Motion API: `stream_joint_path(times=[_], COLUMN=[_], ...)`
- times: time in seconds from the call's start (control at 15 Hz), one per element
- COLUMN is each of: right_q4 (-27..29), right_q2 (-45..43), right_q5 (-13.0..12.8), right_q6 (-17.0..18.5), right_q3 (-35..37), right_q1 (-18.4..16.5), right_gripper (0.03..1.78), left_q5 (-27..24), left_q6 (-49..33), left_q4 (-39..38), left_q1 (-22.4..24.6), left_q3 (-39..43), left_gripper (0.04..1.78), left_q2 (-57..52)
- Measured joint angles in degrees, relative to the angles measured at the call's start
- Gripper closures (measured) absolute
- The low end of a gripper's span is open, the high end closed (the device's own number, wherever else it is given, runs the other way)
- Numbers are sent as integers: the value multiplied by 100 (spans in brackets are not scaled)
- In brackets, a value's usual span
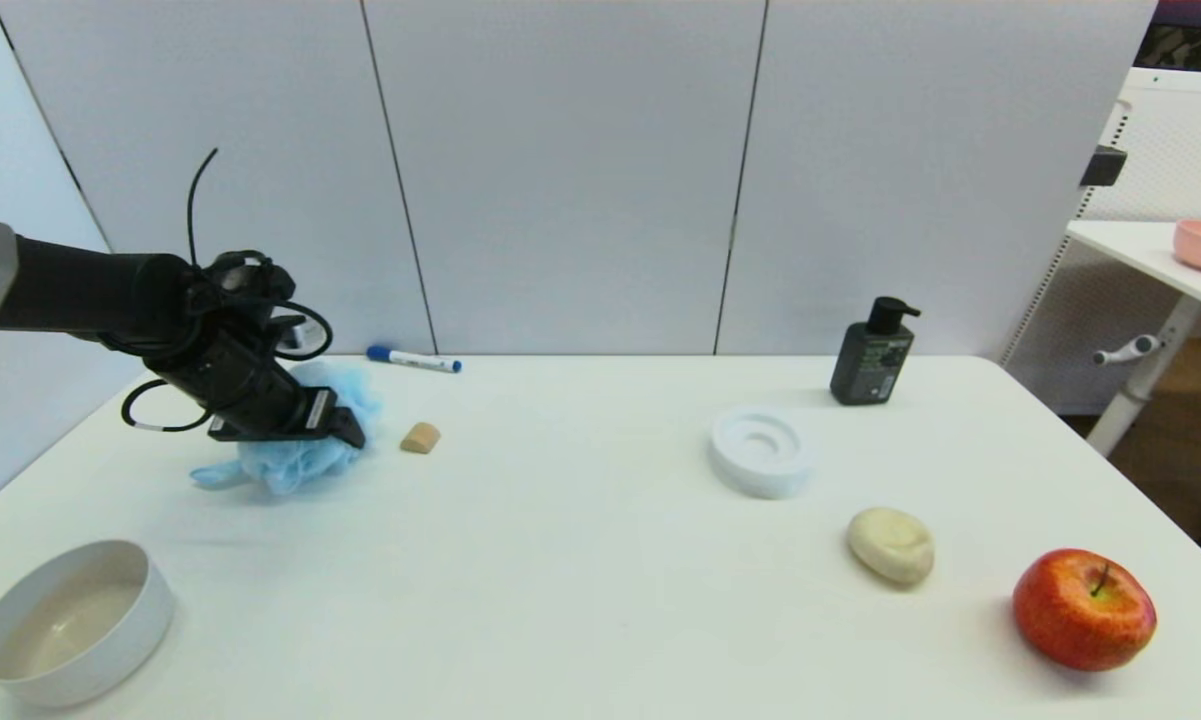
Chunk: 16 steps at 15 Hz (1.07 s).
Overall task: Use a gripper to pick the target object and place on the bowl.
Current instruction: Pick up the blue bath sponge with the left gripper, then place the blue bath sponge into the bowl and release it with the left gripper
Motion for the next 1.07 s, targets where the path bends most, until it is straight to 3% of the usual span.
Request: stream_joint_path(times=[0.07, 0.33, 0.53, 0.8, 1.07], right_q4=[-2, -2, -2, -5, -2], right_q2=[0, 0, 0, 0, 0], right_q5=[-2, 0, 0, 0, 0], right_q6=[0, -5, 0, -2, -2], right_q3=[0, 0, 0, 0, 0], right_q1=[0, 0, 0, 0, 0], right_gripper=[10, 10, 10, 10, 10], left_q5=[-9, -17, -28, -1, 530], left_q6=[-16, 172, 378, 518, 585], left_q4=[-55, -99, -273, -279, -256], left_q1=[-5, -7, -12, -12, -43], left_q3=[11, 9, 11, -35, -56], left_gripper=[11, 65, 90, 109, 116], left_q2=[46, 85, 61, -212, -998])
